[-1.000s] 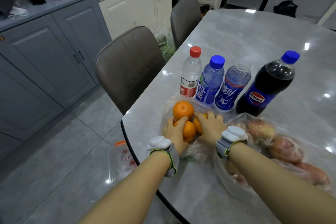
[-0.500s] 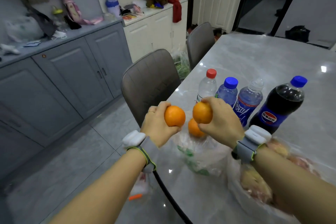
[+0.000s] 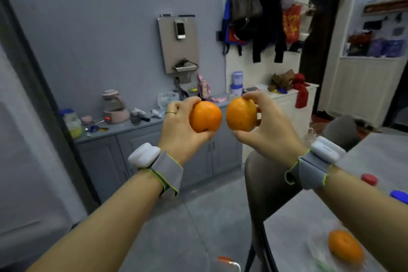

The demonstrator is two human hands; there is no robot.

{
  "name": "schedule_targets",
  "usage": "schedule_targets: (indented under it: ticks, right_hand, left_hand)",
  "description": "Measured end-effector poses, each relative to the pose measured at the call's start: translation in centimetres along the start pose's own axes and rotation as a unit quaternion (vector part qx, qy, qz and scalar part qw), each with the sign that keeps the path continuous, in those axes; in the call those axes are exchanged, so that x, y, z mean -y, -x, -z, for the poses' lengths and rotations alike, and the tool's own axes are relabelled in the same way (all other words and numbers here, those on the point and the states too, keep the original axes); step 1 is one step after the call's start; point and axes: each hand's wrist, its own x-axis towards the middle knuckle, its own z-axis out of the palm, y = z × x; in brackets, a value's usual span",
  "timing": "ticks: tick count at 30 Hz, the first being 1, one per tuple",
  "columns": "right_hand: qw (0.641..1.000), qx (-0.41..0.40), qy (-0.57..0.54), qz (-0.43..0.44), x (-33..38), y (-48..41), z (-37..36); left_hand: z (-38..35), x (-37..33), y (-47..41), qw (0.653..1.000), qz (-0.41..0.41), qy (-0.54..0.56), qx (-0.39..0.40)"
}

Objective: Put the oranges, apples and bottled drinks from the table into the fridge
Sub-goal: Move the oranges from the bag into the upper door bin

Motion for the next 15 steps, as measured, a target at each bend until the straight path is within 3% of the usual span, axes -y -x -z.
schedule_targets:
  ticks: [9, 15]
  right_hand:
    - [0.985, -0.016, -0.089, 0.144, 13.8, -7.9, -5.1]
    - [0.96, -0.054, -0.128, 0.242, 23.2, -12.1, -7.1]
  left_hand:
    - [16.0, 1.8, -2.8, 0.985, -0.038, -0.081, -0.148]
    - [26.9, 1.8, -3.9, 0.954, -0.084, -0.141, -0.252]
